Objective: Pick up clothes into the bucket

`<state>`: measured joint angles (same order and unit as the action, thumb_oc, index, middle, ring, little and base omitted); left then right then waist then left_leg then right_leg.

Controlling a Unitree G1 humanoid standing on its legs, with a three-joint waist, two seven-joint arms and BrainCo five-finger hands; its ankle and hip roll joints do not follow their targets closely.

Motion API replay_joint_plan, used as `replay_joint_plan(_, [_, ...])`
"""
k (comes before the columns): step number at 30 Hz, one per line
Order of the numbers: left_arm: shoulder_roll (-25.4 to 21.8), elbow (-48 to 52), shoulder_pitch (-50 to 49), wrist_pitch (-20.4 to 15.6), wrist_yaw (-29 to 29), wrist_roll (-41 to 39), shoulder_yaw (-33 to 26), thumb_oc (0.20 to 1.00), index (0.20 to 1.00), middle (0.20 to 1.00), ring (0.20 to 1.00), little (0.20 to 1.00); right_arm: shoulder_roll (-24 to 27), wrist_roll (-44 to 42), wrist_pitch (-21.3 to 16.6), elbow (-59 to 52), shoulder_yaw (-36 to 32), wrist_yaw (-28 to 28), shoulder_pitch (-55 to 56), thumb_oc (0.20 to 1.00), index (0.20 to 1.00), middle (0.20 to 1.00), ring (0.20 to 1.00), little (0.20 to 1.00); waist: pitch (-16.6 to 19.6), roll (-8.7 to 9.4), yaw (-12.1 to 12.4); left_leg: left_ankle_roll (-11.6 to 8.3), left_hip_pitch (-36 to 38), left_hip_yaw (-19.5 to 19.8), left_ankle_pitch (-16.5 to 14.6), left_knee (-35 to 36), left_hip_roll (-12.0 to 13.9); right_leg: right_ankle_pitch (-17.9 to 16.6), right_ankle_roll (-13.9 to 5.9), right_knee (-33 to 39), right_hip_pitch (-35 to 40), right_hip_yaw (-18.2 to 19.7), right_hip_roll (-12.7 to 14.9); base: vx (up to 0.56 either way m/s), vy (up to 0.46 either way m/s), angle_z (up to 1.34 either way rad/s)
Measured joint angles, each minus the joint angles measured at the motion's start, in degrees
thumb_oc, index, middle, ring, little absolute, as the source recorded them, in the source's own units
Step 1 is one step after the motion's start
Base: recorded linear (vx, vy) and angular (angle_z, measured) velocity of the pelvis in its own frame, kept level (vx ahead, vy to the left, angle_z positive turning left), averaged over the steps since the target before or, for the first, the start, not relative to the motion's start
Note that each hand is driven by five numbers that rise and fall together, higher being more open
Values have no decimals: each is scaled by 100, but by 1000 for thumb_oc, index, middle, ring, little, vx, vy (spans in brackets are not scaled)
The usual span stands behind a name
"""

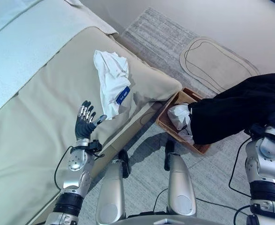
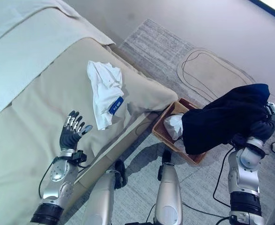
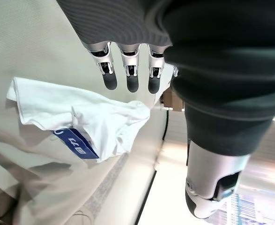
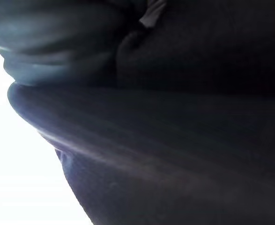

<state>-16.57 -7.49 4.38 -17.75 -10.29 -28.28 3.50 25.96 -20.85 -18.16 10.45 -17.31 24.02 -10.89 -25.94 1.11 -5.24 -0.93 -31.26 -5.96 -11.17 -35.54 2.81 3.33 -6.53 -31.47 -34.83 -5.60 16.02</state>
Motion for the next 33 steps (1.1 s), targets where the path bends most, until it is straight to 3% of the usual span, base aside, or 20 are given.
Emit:
replay_joint_plan(6, [-13, 463, 91, -198, -160, -11, 17, 1000, 1000, 1000, 1000, 1000, 195, 120, 77, 462, 404, 311, -723, 200, 200, 200, 200, 200, -247, -97, 64, -17, -1063, 79, -285, -1000, 66, 230, 91, -939, -1071, 163, 18, -69, -7, 0])
replay_joint_plan(13, [-166, 582, 315, -290, -394, -131, 439, 1000, 1000, 1000, 1000, 1000, 479, 369, 273, 1545, 971, 697, -2018, 200, 200, 200, 200, 200, -341, -189, 160, 27, -2042, 103, -335, -1543, 68, 248, 108, -1433, -2074, 328, 1, -51, 0, -2])
replay_joint_plan(22, [-275, 946, 512, -340, -612, -199, 691, 1000, 1000, 1000, 1000, 1000, 678, 524, 367, 2124, 1579, 902, -2933, 200, 200, 200, 200, 200, -439, -252, 303, 46, -2858, 165, -378, -1966, 86, 292, 184, -1966, -3024, 506, -68, -6, -8, -4])
replay_joint_plan(30, [-302, 1105, 578, -484, -795, -190, 756, 1000, 1000, 1000, 1000, 1000, 668, 914, 579, 2791, 2043, 932, -3009, 200, 200, 200, 200, 200, -458, -279, 297, 29, -3215, 298, -603, -2542, 106, 659, 296, -2693, -3426, 561, -53, 1, 0, 3])
replay_joint_plan(33, [-434, 1152, 604, -546, -908, -190, 791, 1000, 1000, 1000, 1000, 1000, 694, 1028, 721, 3773, 2279, 937, -3516, 200, 200, 200, 200, 200, -470, -313, 311, -7, -3537, 291, -640, -2758, 72, 749, 331, -3009, -3817, 657, -5, -1, 9, 7])
